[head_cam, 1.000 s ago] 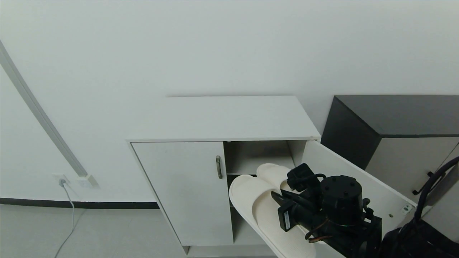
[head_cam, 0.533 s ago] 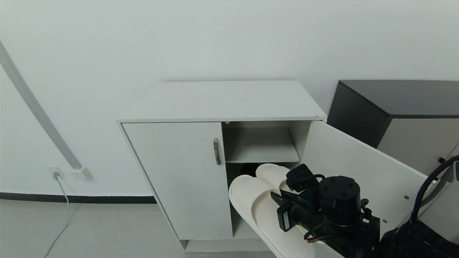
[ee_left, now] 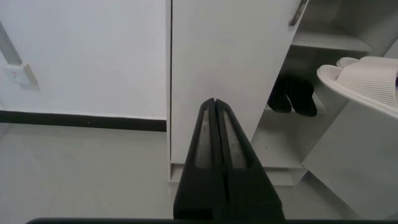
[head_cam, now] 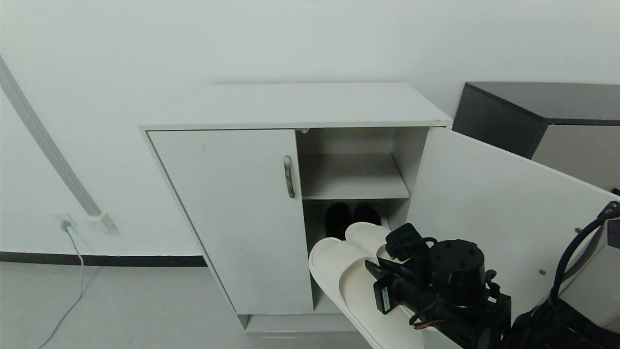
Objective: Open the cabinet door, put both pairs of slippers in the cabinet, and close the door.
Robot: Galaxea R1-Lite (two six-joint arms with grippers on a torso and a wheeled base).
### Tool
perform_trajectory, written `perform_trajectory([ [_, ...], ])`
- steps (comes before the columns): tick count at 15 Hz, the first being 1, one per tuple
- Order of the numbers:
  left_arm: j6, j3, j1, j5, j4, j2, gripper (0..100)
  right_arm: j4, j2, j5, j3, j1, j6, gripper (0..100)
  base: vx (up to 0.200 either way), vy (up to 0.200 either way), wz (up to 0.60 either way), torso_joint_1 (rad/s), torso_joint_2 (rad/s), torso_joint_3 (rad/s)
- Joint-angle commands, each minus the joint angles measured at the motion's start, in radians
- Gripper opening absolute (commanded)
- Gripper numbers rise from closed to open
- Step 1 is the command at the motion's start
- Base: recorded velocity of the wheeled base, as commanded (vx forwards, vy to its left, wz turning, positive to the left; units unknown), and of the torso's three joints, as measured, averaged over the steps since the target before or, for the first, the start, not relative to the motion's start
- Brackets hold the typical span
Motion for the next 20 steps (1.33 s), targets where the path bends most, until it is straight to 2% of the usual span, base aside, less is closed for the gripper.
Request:
perform_trajectory([
  [1, 0.0, 0.0, 0.0, 0.001, -0.001, 0.001, 0, -0.001, 0.003, 0.0, 0.0, 0.0, 0.0, 0, 0.0, 0.0, 0.0, -0.129, 0.47, 0.344],
  [11, 0.0, 0.0, 0.0, -0.001, -0.001, 0.001, 0, -0.014, 0.008, 0.002, 0.009, 0.0, -0.006, 0, 0.0, 0.0, 0.0, -0.061, 0.43, 0.361],
  [17, 0.0, 0.0, 0.0, 0.001, -0.001, 0.001, 0, -0.044, 0.034, 0.0, 0.009, 0.0, -0.043, 0, 0.0, 0.0, 0.0, 0.0, 0.04, 0.038],
  [19, 0.003, 0.0, 0.0, 0.001, -0.001, 0.0, 0, -0.133, 0.075, -0.011, -0.02, 0.011, -0.078, 0, 0.0, 0.0, 0.0, 0.0, 0.0, 0.0],
  [20, 0.003, 0.0, 0.0, 0.002, -0.001, 0.0, 0, -0.122, 0.078, -0.04, -0.049, 0.026, -0.092, 0, 0.0, 0.0, 0.0, 0.0, 0.0, 0.0],
])
